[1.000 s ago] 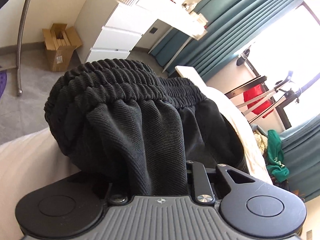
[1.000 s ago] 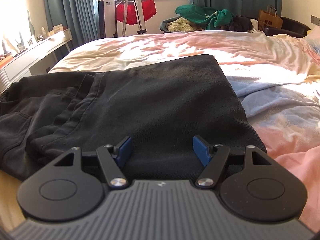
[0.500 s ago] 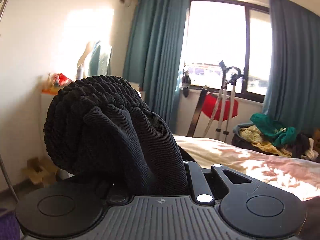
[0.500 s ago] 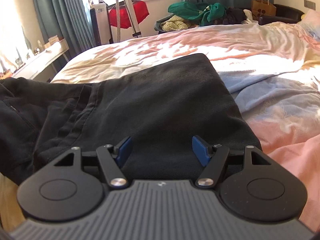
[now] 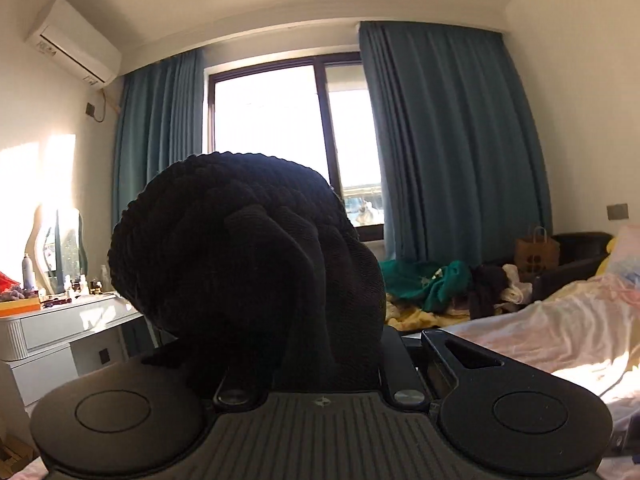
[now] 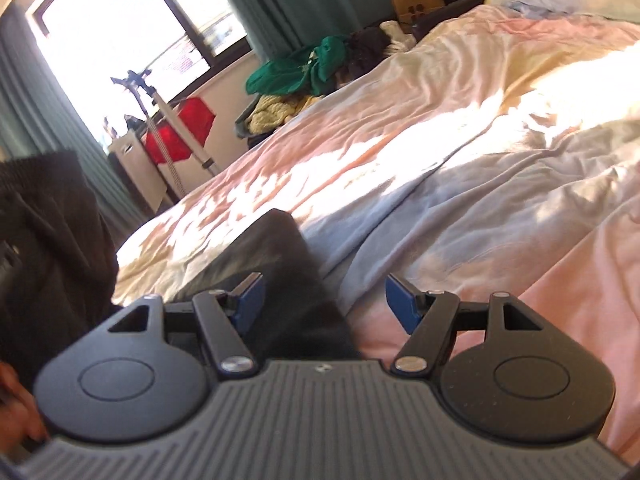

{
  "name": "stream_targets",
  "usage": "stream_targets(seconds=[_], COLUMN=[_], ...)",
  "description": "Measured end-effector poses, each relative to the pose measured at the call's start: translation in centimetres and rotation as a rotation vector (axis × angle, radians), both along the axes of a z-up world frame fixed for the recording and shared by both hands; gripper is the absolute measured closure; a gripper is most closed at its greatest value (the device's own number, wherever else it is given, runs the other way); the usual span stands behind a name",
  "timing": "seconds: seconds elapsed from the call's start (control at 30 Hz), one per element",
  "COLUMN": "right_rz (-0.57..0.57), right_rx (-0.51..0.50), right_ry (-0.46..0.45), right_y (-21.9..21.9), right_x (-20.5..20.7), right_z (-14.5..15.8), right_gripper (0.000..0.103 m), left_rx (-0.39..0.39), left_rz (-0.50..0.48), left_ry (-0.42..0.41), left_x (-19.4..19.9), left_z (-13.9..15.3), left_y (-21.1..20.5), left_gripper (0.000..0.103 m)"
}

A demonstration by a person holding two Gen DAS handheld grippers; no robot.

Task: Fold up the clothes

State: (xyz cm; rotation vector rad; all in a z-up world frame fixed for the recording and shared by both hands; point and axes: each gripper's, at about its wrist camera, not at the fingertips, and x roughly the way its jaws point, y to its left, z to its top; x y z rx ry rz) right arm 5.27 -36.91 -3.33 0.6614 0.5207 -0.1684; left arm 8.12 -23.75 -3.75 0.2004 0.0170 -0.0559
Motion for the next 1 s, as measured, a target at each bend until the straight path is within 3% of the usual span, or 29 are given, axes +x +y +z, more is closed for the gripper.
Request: stream_targets(seconds=[0.13,0.2,0.3,0.4,0.47,0.53,0.63,0.73,0.9,1.0], right_rz=[-0.098,-0.094,-0.057,-0.015,0.02,0.039,0.03,0.0,-0.027,0.037], right_rx=[0.102,0.125,0.211,0.287,0.335,0.358,0.376,0.457,0.605,0.626], right_ry=[-0.031,-0.033,-0.045,-0.061,-0.072,-0.073,-0.06,-0.059,-0.073,-0.047], right_y=[-4.3,-5.0,-5.9,-6.0,-5.8,-5.5,-5.3,-5.7,-5.9,-4.9], right_x=[-0.8,-0.8,-0.4,0.1,0.4,0.6,0.6,0.3,-0.2,0.7], right_z=[-0.1,-0.5,-1.4,-1.9,-2.1,-2.2,-2.3,-2.9,-4.2,-4.4], right_gripper=[0.032,0.032,0.032,0.032,0.032,0.032,0.032,0.032,0.018,0.018], left_rx=[0.132,0.17,0.206,0.249,0.257,0.282,0.315,0.341,0.424,0.492], left_rz=[-0.068,-0.091,-0.114,-0.144,-0.18,-0.208,-0.255,-0.294,-0.315,-0.266], left_ry=[0.103,0.182,0.23,0.255,0.312,0.35,0.388,0.409,0.429,0.394], left_x=[1.9,2.7,3.9,4.9,4.6,4.3,2.8,1.5,-1.4,-4.4], left_z=[-6.9,-9.5,-11.8,-12.0,-11.8,-11.7,-11.3,-10.3,-9.0,-9.0], left_y=[-4.8,-6.4,-6.0,-5.9,-4.4,-3.4,-0.1,4.3,8.7,11.5], left_gripper=[0.09,0.089,0.086,0.081,0.07,0.049,0.037,0.03,0.027,0.026])
